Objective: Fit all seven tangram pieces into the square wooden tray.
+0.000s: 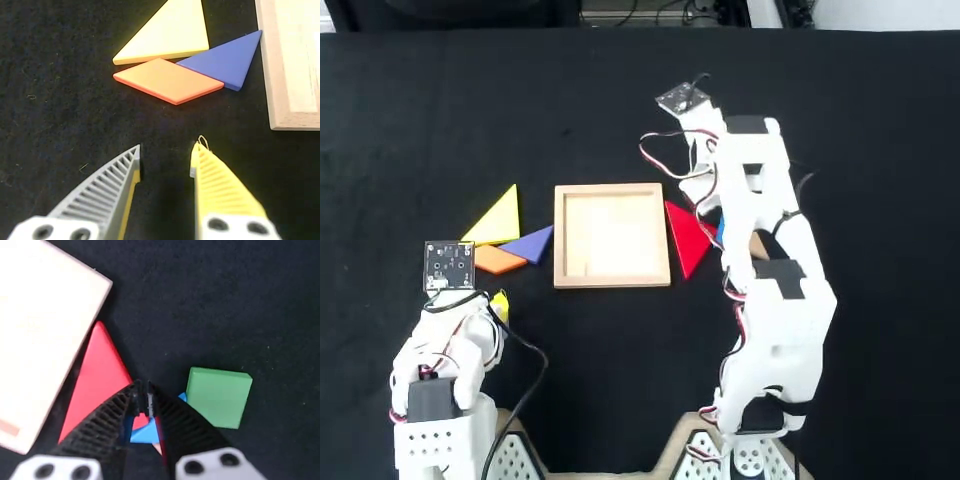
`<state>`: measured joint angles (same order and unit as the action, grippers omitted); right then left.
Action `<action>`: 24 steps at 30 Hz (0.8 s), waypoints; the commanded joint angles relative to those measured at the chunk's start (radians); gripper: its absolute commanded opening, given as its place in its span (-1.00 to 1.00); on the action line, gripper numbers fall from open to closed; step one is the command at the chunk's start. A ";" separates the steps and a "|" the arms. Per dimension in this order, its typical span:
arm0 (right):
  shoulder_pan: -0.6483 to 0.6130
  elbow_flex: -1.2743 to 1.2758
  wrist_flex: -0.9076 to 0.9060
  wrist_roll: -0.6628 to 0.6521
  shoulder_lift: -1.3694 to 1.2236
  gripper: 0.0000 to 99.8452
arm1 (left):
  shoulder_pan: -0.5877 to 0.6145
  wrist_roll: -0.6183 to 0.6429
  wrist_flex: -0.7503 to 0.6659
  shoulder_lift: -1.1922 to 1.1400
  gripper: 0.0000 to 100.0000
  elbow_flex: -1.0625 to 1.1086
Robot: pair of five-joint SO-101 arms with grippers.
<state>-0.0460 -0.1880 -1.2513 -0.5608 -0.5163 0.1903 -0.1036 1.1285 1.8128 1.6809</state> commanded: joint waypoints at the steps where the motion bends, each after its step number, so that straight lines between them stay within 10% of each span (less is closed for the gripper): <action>1: 0.023 -0.010 0.025 0.002 -0.039 -0.98 | 0.010 -0.011 0.006 0.008 -0.66 0.018; 24: 0.264 -0.013 -0.126 -0.078 -0.042 -0.98 | 0.008 -0.011 0.006 0.008 -0.66 0.018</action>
<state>0.1979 -0.1834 -1.3387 -0.6345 -0.5869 0.1903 -0.1036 1.1285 1.8128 1.6809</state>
